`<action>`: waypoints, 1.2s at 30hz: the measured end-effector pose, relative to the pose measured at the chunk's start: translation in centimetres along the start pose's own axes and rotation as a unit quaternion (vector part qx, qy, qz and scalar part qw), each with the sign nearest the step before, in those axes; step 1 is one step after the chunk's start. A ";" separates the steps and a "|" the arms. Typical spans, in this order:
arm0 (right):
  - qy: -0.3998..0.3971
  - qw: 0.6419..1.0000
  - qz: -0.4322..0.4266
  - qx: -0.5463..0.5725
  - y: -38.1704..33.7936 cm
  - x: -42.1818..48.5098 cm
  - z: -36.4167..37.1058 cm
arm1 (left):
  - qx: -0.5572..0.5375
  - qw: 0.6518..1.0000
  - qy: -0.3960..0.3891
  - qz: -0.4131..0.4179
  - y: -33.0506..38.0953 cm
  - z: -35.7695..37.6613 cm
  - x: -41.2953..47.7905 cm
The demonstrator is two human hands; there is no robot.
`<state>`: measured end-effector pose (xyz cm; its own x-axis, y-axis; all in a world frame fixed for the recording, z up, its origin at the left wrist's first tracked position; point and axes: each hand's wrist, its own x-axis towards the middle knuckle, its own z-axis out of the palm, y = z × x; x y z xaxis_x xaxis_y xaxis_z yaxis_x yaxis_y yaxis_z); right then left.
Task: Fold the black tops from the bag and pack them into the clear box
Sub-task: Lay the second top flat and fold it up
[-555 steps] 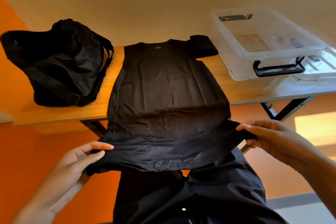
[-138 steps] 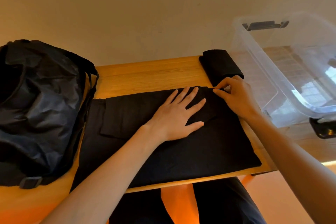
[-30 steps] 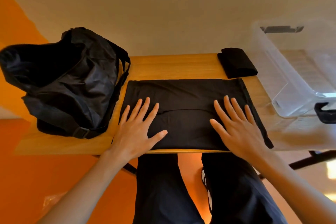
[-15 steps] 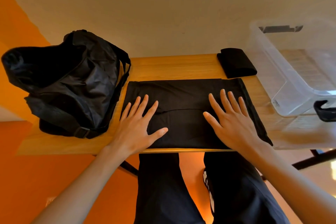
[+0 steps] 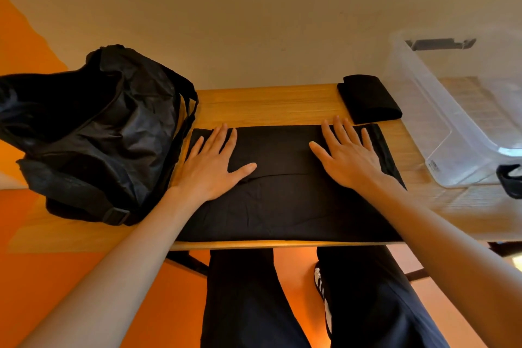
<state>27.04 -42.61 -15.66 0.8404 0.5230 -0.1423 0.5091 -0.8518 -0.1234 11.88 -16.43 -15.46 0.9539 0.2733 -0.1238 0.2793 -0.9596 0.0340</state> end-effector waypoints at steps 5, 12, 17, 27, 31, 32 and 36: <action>-0.010 0.998 0.047 -0.027 0.7 -0.1 -0.5 | 0.006 0.999 -0.028 -0.019 -0.7 -1.1 -0.1; 0.031 0.998 -0.047 -0.011 -3.3 -0.8 0.4 | -0.011 0.999 0.036 0.013 1.6 0.0 -0.2; 0.027 1.000 -0.014 -0.005 0.1 -0.4 0.6 | 0.000 1.000 0.027 -0.011 -0.9 0.7 -0.7; 0.101 0.994 0.002 -0.031 1.3 -3.0 -0.5 | -0.010 0.997 0.075 -0.003 0.2 0.1 -3.0; 0.081 0.995 -0.050 -0.001 -3.0 -5.6 0.4 | -0.014 0.997 0.067 0.032 3.5 -0.4 -4.5; 0.069 0.996 -0.057 0.004 -3.7 -6.1 0.9 | -0.008 0.998 0.057 0.035 4.0 -0.2 -4.8; 0.049 0.998 -0.036 0.000 -2.8 -7.3 2.0 | -0.006 0.999 0.036 0.014 3.0 1.2 -5.7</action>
<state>19.14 -44.01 -16.28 0.8161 0.5767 -0.0371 0.5682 -0.8125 -0.1306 7.16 -21.00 -15.84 0.9668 0.2506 -0.0506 0.2531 -0.9662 0.0489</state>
